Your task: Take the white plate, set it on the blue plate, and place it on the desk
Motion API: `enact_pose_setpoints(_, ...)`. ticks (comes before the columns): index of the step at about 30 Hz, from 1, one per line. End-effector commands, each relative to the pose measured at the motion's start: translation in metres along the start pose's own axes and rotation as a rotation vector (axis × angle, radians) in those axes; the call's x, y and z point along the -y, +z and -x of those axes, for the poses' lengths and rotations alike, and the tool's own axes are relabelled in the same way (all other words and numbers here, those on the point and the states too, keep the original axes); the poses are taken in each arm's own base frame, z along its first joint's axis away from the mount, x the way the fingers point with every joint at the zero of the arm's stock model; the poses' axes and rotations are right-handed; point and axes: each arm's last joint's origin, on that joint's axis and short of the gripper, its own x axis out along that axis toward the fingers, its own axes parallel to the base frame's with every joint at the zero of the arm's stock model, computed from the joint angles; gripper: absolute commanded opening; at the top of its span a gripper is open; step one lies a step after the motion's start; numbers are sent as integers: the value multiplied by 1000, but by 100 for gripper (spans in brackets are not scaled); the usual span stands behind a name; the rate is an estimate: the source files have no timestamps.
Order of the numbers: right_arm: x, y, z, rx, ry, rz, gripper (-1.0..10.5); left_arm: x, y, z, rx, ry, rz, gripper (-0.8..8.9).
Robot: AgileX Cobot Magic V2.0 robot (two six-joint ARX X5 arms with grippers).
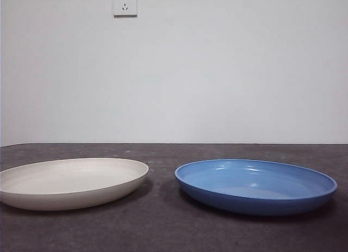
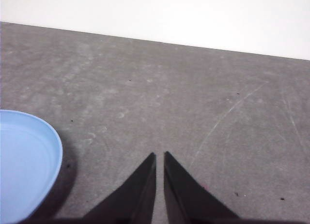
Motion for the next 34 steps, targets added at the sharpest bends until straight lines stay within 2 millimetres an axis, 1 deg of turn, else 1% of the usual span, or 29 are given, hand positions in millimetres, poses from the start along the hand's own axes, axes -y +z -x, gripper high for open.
enact_pose_setpoints(1,0,2,-1,31,1,5,25,0,-7,-2,-20,-5,-4,11)
enact_pose_setpoints(4,0,5,0,64,4,-55,25,0,-6,-2,-18,-8,-4,11)
enact_pose_setpoints(9,0,9,0,97,19,-213,11,0,-3,-1,-12,-13,-3,11)
enact_pose_setpoints(12,0,17,3,124,30,-278,11,1,8,3,21,-18,31,11)
enact_pose_setpoints(16,1,34,8,155,43,-365,11,4,27,9,64,-29,135,11)
enact_pose_setpoints(18,2,44,10,159,29,-415,11,5,39,11,82,-37,179,11)
enact_pose_setpoints(22,3,68,13,161,32,-454,11,8,66,17,116,-46,186,11)
enact_pose_setpoints(26,4,97,14,158,67,-459,11,13,104,23,147,-52,177,11)
enact_pose_setpoints(30,5,128,13,106,95,-460,10,17,142,28,143,-54,162,11)
enact_pose_setpoints(34,3,154,8,31,184,-441,11,22,172,28,133,-78,100,11)
